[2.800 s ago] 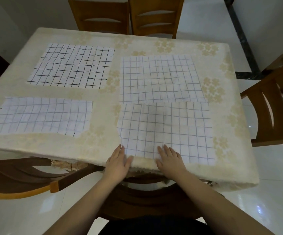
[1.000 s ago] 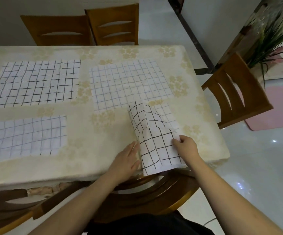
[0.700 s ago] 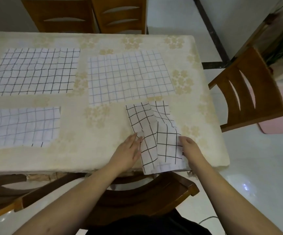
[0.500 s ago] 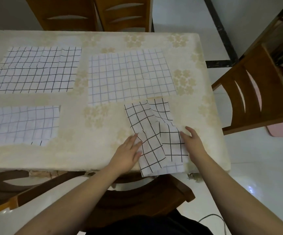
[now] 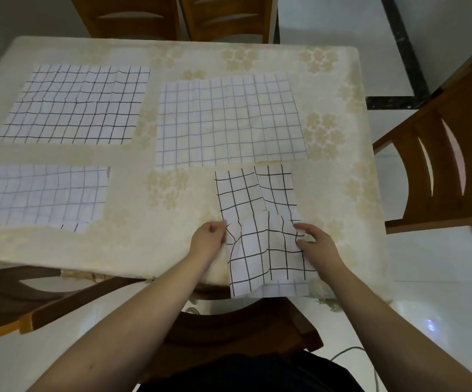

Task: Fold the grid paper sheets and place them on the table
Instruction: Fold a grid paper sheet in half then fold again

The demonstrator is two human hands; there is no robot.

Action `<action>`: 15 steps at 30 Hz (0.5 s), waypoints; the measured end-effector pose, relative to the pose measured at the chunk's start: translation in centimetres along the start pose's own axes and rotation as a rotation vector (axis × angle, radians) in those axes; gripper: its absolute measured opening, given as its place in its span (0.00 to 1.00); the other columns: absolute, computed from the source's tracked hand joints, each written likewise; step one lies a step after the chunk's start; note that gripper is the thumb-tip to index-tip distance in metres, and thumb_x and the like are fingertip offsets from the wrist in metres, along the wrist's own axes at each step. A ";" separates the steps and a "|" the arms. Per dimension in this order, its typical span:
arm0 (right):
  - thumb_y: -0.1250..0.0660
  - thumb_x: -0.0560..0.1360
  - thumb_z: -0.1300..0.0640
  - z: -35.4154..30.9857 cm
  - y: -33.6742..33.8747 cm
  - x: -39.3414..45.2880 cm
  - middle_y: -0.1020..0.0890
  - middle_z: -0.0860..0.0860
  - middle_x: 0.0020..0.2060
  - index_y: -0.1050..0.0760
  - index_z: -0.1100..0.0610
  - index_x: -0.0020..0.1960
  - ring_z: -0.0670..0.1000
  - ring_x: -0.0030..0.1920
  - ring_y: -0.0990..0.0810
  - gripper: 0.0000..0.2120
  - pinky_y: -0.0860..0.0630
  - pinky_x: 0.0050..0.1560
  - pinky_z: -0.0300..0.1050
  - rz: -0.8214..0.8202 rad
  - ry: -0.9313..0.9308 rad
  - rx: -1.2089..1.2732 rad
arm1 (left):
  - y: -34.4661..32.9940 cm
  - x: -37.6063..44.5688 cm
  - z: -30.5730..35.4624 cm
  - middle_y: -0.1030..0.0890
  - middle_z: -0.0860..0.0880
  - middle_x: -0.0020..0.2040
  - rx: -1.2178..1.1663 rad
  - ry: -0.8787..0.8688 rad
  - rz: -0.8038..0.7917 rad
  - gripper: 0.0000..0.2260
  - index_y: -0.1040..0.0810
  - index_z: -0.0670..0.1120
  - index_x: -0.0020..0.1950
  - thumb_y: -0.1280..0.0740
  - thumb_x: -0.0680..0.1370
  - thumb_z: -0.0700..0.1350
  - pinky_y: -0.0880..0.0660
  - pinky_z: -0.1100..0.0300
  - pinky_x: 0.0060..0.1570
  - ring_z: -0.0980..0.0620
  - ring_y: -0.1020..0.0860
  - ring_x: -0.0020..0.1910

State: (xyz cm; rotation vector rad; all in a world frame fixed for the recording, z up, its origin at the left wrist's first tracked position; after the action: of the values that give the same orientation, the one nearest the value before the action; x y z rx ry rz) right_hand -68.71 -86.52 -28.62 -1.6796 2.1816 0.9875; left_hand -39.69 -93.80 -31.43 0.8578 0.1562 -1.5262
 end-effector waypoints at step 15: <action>0.34 0.76 0.64 1.0 -0.8 0.2 0.28 0.47 0.69 0.29 0.52 0.70 0.50 0.68 0.29 0.24 0.33 0.59 0.37 -0.037 0.079 -0.168 | 0.8 2.4 -0.3 0.24 0.42 0.35 -0.217 0.206 0.050 0.06 0.22 0.44 0.39 0.31 0.77 0.39 0.27 0.56 0.34 0.48 0.28 0.28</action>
State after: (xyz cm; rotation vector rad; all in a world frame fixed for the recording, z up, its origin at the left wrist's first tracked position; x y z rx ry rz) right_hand -68.30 -86.18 -29.78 -1.8551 2.1609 1.1415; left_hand -38.58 -95.72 -32.72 0.8368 0.4405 -1.3446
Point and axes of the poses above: each hand's wrist, its own x-axis towards the middle knuckle, its own y-axis out of the back of the hand, z = x × y, the point moved 9 cm from there along x, towards the middle knuckle
